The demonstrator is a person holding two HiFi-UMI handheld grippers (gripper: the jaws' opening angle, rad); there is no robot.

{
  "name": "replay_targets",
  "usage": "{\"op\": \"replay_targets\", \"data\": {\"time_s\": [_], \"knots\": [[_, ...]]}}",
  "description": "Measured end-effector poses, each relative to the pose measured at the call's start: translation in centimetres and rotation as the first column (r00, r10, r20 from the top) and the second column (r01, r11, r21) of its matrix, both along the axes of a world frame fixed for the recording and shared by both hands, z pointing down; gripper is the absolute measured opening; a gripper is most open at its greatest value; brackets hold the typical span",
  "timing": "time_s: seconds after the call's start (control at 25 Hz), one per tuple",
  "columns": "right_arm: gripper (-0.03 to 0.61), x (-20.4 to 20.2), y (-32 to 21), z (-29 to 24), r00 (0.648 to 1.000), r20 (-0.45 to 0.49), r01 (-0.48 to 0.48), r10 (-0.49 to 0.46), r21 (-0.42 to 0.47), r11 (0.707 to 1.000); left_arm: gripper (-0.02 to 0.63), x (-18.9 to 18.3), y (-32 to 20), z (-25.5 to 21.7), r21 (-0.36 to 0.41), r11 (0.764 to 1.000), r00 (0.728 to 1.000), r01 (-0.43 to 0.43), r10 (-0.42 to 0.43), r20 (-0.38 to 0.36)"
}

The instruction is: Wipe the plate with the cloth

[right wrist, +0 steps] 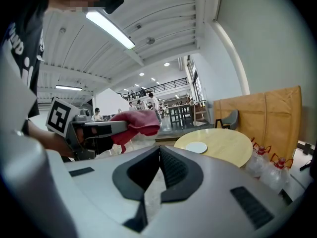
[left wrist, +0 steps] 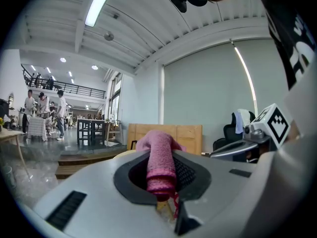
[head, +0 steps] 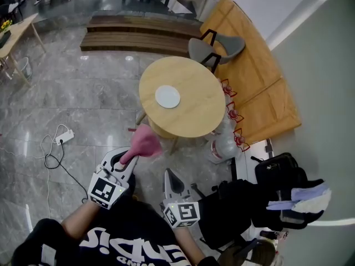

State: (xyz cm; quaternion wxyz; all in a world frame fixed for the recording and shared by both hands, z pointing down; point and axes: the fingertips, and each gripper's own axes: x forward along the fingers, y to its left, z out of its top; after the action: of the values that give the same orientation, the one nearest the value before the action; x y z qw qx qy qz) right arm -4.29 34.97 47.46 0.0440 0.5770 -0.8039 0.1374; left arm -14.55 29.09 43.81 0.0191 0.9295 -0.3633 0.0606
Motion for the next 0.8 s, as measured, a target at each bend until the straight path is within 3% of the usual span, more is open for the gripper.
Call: {"op": "replay_targets", "data": {"time_s": [0.4, 0.8], "knots": [[0.02, 0.3, -5.2, 0.5, 1.0, 0.026, -0.001, 0.001, -0.017, 1.0, 0.048, 1.3, -4.6, 0.1, -0.075, 0.997, 1.0, -0.021, 0.021, -0.001], [0.02, -0.6, -10.7, 1.1, 0.999, 0.032, -0.002, 0.003, -0.04, 0.999, 0.048, 0.7, -10.3, 1.3, -0.071, 0.997, 0.999, -0.04, 0.042, 0.034]]}}
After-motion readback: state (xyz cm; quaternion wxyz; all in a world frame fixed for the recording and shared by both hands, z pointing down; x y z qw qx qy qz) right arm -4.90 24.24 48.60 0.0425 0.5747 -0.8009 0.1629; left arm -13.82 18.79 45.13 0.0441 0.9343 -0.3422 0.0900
